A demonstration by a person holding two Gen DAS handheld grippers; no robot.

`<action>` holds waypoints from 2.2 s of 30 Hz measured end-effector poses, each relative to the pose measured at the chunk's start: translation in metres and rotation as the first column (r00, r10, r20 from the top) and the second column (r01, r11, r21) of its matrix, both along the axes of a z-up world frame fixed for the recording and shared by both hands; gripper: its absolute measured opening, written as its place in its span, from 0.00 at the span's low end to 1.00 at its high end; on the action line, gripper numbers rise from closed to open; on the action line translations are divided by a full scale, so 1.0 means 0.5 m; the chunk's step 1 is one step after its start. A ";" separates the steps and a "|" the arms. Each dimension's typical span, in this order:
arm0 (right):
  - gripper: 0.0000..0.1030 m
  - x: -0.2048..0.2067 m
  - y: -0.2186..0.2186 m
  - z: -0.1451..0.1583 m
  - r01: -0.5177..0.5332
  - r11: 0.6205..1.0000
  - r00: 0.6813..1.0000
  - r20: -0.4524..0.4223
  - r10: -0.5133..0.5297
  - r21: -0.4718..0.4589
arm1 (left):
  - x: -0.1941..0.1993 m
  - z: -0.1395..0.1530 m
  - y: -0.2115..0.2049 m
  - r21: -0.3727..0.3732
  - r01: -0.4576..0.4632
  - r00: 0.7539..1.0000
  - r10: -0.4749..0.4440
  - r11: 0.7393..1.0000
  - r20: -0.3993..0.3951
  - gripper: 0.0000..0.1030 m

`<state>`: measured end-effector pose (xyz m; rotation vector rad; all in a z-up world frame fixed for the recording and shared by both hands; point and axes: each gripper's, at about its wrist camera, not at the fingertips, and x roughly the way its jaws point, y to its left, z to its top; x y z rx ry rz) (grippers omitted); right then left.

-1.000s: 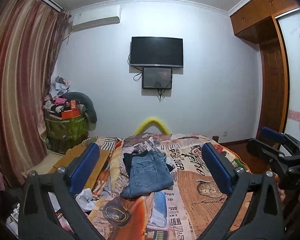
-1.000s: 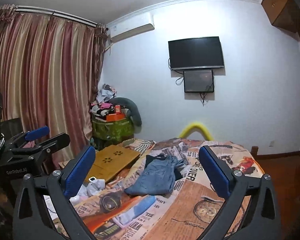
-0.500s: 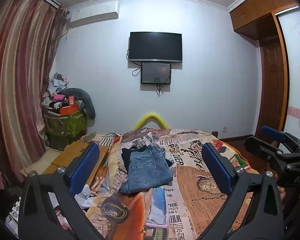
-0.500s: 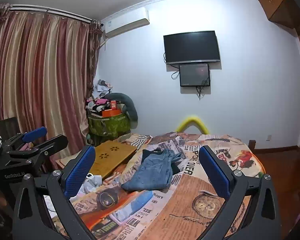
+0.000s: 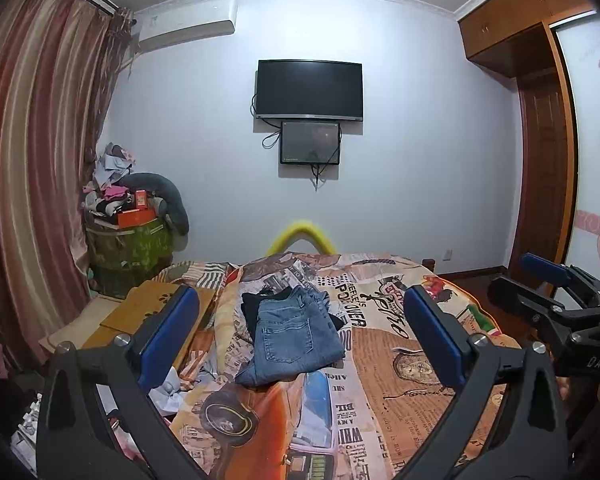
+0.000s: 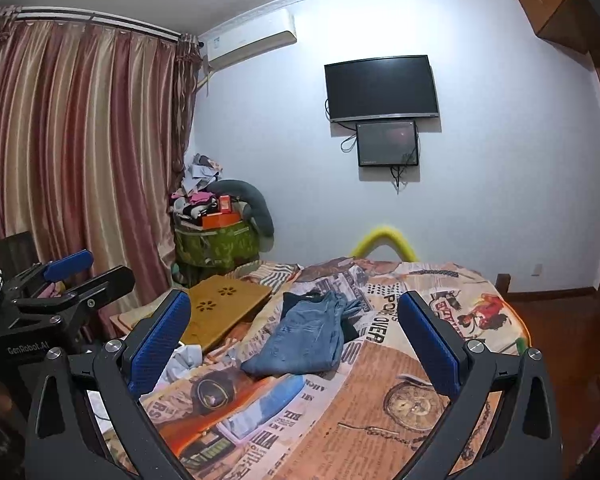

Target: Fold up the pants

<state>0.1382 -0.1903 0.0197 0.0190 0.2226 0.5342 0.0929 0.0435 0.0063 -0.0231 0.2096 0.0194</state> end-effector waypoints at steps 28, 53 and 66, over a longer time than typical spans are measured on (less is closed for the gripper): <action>1.00 0.003 -0.022 0.005 0.015 1.000 1.000 -0.016 -0.015 0.009 | 0.001 0.000 -0.015 0.015 0.018 1.000 -0.019 1.000 0.000 1.00; 1.00 0.006 -0.012 0.003 -0.001 1.000 1.000 -0.015 0.001 -0.009 | -0.002 0.004 -0.016 0.013 0.033 0.999 -0.033 0.999 -0.002 1.00; 1.00 0.014 -0.003 -0.004 -0.011 1.000 0.999 -0.031 0.011 -0.020 | 0.006 -0.009 0.002 -0.013 0.027 1.000 -0.028 1.000 -0.014 1.00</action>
